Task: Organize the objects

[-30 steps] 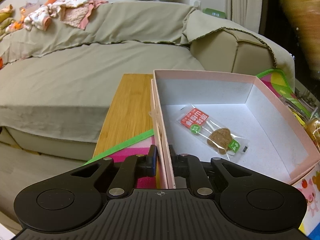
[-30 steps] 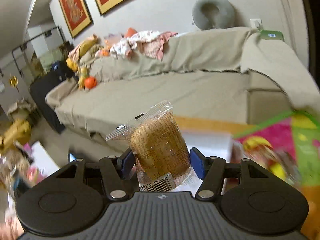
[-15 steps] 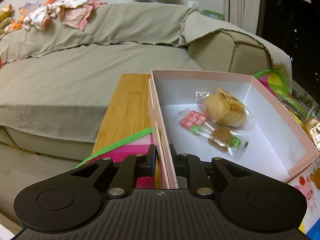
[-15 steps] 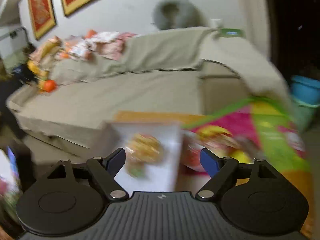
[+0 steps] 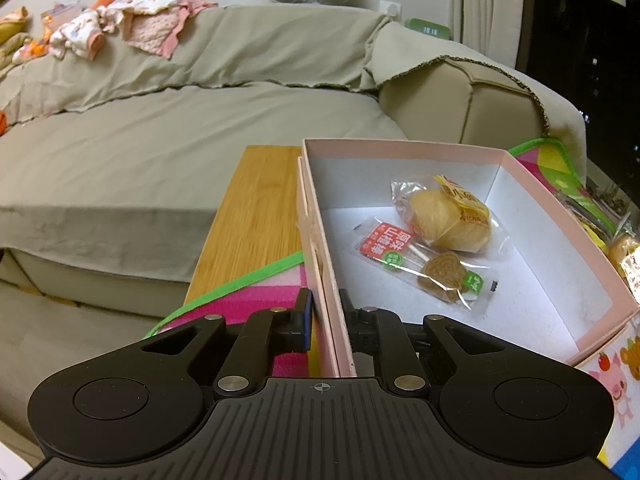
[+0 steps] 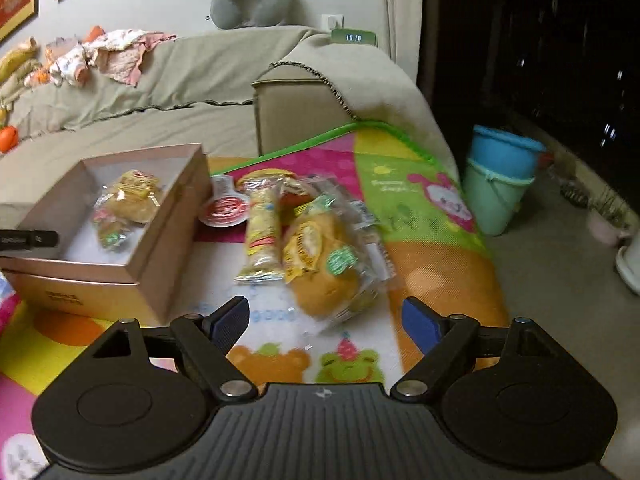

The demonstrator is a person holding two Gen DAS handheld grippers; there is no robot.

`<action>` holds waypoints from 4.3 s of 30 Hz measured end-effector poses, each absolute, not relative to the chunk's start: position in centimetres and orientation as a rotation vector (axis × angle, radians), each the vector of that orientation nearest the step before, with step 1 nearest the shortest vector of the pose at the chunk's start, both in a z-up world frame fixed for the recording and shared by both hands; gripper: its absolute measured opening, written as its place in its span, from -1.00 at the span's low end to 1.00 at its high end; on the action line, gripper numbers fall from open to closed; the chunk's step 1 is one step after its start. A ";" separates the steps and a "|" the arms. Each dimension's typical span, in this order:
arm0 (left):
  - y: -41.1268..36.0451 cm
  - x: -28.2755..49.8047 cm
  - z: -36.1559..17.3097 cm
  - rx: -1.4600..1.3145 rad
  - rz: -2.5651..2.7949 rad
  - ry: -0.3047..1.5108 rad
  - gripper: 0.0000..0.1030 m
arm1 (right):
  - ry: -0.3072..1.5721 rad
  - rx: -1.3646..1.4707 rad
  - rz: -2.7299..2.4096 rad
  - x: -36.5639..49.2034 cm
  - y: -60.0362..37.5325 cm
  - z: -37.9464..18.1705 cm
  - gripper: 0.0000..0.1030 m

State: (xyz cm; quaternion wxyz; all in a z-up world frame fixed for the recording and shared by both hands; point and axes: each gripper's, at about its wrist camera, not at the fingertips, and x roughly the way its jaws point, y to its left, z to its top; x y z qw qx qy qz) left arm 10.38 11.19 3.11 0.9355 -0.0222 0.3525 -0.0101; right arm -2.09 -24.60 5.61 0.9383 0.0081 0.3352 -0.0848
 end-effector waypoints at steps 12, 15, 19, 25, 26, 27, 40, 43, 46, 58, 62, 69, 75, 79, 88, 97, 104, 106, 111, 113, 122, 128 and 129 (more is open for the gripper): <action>11.3 10.1 2.9 -0.046 -0.023 0.734 -0.72 | 0.598 -0.371 -0.134 1.5 -20.0 3.7 0.59; 11.3 10.0 2.9 -0.047 -0.027 0.734 -0.71 | 0.663 -0.277 -0.142 2.6 -21.0 3.2 0.57; 11.3 10.0 2.9 -0.051 -0.024 0.732 -0.72 | 0.755 0.016 -0.110 2.9 -24.7 3.0 0.41; 11.3 10.0 2.9 -0.053 -0.023 0.731 -0.72 | 0.745 0.006 -0.148 2.8 -25.4 2.3 0.38; 11.3 10.0 2.9 -0.050 -0.021 0.731 -0.72 | 0.731 -0.022 -0.156 3.0 -25.0 2.4 0.39; 11.3 10.0 2.9 -0.046 -0.019 0.731 -0.72 | 0.715 -0.058 -0.162 3.0 -24.6 2.5 0.39; 11.2 9.9 3.2 -0.054 -0.015 0.731 -0.73 | 0.756 -0.115 -0.128 2.2 -23.6 4.0 0.09; 11.2 10.0 3.2 -0.061 -0.017 0.733 -0.73 | 0.750 -0.052 -0.097 -0.1 -23.9 6.1 0.08; 11.1 10.0 3.2 -0.061 -0.017 0.732 -0.73 | 0.734 0.010 -0.040 -2.1 -23.7 8.7 0.08; 11.2 10.0 2.9 -0.059 -0.020 0.734 -0.73 | 0.604 0.175 0.273 2.7 -16.3 15.6 0.08; 11.3 9.9 3.0 -0.055 -0.023 0.739 -0.72 | 0.545 0.211 0.326 7.2 -12.9 17.2 0.18; 11.3 9.8 2.9 -0.050 -0.027 0.733 -0.72 | 0.590 0.192 0.262 7.4 -12.8 14.2 0.24; 11.4 9.8 2.7 -0.070 -0.026 0.728 -0.71 | 0.646 0.121 0.102 3.6 -16.9 9.8 0.27; 11.4 9.8 2.7 -0.070 -0.025 0.728 -0.72 | 0.665 0.068 -0.015 1.2 -19.4 7.4 0.36; 11.3 9.8 2.7 -0.069 -0.022 0.737 -0.72 | 0.698 0.124 -0.086 0.2 -22.2 5.0 0.40; 11.5 9.7 2.6 -0.075 -0.022 0.741 -0.72 | 0.686 0.155 0.013 3.3 -22.2 6.1 0.08; 11.5 9.5 2.6 -0.067 -0.027 0.743 -0.72 | 0.751 0.348 0.077 13.2 -23.9 7.9 -0.09; 11.6 9.4 2.6 -0.068 -0.033 0.745 -0.71 | 0.768 0.320 0.064 16.8 -23.7 7.7 -0.14; 11.8 9.6 2.6 -0.073 -0.045 0.746 -0.71 | 0.878 0.277 0.102 23.0 -22.9 5.2 -0.24; 11.8 9.7 2.6 -0.077 -0.044 0.747 -0.70 | 0.906 0.290 0.121 23.6 -22.8 4.3 -0.25; 11.6 9.7 2.5 -0.093 -0.035 0.743 -0.71 | 0.955 0.217 0.130 19.5 -23.7 3.9 -0.46; 11.6 9.6 2.5 -0.101 -0.033 0.748 -0.71 | 0.930 0.012 0.027 15.5 -24.1 4.9 -0.45; 11.6 9.6 2.5 -0.101 -0.032 0.748 -0.71 | 0.909 -0.018 0.037 14.5 -23.9 5.2 -0.44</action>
